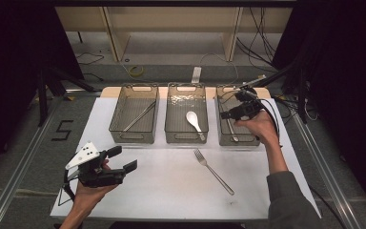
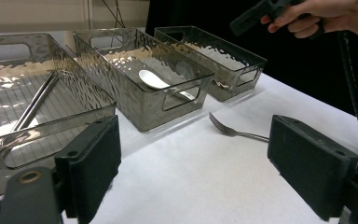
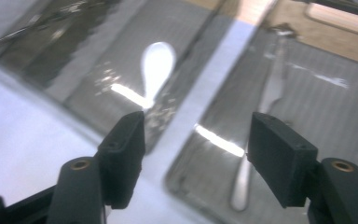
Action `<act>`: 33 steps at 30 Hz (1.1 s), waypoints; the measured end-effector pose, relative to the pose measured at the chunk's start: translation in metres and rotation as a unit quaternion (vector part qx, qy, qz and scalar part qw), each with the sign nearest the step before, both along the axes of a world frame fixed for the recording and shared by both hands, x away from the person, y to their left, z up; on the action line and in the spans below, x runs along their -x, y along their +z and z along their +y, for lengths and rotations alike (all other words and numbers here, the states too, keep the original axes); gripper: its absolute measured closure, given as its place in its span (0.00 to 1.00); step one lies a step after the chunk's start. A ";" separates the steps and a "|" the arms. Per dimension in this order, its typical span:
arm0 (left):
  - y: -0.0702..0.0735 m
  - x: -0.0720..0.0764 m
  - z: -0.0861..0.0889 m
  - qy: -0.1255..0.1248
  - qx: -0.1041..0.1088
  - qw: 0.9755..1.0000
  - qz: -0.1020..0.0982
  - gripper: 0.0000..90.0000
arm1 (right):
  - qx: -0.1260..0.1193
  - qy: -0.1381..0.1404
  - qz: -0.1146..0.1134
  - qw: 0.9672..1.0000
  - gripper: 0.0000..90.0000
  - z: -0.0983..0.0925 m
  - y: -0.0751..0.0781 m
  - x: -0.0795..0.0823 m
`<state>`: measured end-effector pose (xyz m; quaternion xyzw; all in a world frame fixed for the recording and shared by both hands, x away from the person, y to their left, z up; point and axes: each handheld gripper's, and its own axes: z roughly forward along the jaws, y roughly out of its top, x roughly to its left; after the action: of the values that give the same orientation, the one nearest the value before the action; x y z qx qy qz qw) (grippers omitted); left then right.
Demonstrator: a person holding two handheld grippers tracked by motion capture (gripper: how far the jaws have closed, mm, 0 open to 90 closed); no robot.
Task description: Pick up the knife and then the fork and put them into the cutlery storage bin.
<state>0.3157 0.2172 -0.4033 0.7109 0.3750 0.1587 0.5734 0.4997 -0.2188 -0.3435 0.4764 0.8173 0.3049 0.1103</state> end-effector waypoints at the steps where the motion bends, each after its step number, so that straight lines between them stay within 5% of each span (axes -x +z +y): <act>1: 0.000 0.000 0.000 0.000 0.000 1.000 0.000 0.19 | 0.001 0.008 -0.003 1.000 0.40 0.002 0.001 0.005; 8: 0.000 0.000 0.000 -0.001 0.001 1.000 0.000 0.19 | 0.010 0.049 -0.013 0.999 0.39 0.019 0.001 0.033; 16: 0.000 0.000 0.001 -0.005 0.004 1.000 -0.001 0.19 | 0.011 0.083 -0.004 0.996 0.35 0.036 -0.019 0.059; 33: 0.001 0.002 0.001 -0.008 0.006 1.000 -0.007 0.18 | 0.042 0.127 0.033 0.990 0.36 0.053 -0.050 0.089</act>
<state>0.3135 0.2182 -0.4024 0.7092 0.3665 0.1566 0.5815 0.4104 -0.1658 -0.3939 0.3734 0.8864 0.2663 0.0632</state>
